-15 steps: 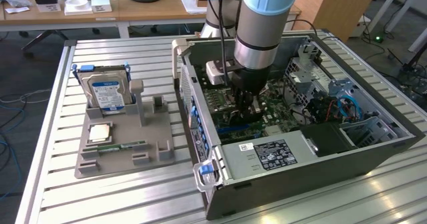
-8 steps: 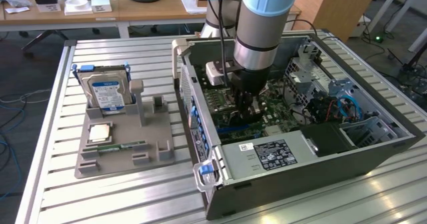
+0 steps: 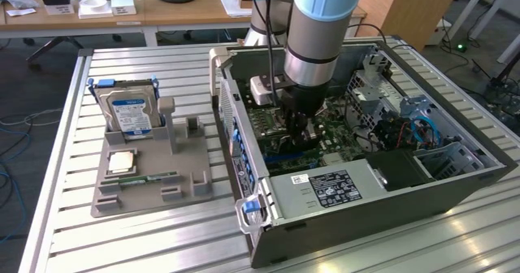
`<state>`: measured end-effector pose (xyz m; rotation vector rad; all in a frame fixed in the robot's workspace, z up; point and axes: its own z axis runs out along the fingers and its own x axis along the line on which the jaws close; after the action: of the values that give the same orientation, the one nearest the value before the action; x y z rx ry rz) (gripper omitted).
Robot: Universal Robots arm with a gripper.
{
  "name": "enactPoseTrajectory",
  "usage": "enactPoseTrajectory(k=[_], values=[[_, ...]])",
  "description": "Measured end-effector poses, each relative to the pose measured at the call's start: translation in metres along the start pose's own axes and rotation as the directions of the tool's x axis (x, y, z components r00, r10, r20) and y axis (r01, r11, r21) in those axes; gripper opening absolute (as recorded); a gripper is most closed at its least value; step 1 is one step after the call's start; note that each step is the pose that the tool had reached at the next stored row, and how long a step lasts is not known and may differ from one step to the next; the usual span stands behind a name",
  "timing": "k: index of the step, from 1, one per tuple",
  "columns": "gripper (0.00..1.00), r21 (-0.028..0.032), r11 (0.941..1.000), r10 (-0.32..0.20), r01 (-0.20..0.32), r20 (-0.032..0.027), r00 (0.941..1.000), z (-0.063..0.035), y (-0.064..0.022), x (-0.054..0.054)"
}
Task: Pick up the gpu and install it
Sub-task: 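Insert the gpu into the slot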
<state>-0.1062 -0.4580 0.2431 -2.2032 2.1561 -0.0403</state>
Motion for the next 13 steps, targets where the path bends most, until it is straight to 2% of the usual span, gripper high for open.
enactPoseTrajectory(k=[13], values=[[0.26,0.0002,1.0,0.0,0.0,0.0002,1.0,0.0002,0.0001,0.0]])
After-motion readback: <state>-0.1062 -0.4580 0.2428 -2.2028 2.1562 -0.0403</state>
